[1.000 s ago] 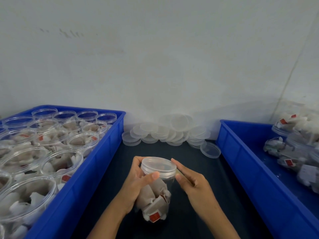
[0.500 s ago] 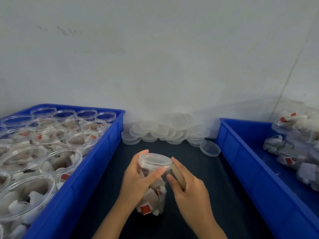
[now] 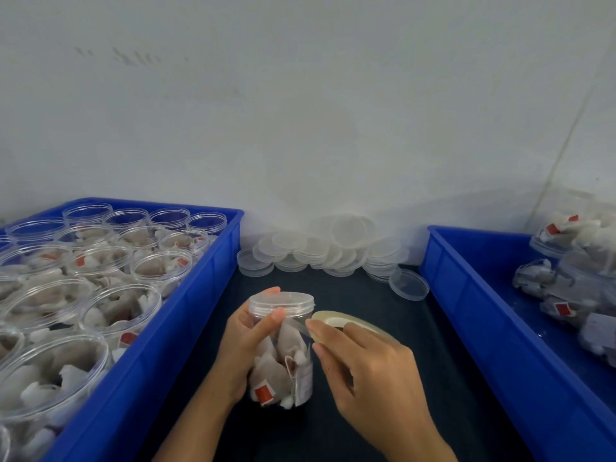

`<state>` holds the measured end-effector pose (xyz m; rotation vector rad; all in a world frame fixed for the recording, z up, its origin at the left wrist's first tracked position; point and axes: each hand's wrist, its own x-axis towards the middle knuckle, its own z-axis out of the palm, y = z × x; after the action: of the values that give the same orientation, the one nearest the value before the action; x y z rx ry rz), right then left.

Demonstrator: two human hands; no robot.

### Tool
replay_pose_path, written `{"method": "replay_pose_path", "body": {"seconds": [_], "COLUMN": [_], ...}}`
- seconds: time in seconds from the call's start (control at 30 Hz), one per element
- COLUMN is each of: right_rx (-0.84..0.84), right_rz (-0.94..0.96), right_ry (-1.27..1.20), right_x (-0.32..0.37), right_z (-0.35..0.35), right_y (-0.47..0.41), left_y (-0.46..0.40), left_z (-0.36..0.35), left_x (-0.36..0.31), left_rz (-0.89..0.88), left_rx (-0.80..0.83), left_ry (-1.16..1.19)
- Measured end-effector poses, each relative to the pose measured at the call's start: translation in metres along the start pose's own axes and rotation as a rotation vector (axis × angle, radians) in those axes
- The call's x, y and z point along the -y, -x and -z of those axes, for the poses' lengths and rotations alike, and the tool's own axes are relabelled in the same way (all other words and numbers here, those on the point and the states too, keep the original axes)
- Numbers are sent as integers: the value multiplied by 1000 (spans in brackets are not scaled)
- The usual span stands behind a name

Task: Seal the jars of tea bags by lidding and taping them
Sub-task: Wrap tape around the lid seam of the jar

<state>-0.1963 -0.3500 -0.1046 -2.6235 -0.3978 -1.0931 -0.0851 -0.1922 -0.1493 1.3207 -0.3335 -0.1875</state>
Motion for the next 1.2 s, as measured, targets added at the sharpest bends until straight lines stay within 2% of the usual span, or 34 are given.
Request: {"method": "replay_pose_path", "body": {"seconds": [0.1, 0.27, 0.47, 0.7, 0.93, 1.2], "right_rx": [33, 64, 234, 279, 263, 213], "right_rz": [-19, -214, -402, -406, -431, -460], "right_ry": [12, 56, 39, -97, -131, -29], "right_x": [2, -2, -20, -21, -21, -16], "right_z": [0, -4, -12, -18, -21, -24], "right_y": [-1, -1, 1, 4, 6, 8], "left_y": [1, 0, 0, 2, 5, 16], "left_z": [2, 3, 2, 2, -6, -10], "left_x": [0, 0, 1, 0, 2, 10], "left_rz": [-22, -64, -103, -112, -58, -259], "left_rx": [30, 96, 140, 220, 214, 88], "left_ry": [6, -43, -110, -136, -28, -291]}}
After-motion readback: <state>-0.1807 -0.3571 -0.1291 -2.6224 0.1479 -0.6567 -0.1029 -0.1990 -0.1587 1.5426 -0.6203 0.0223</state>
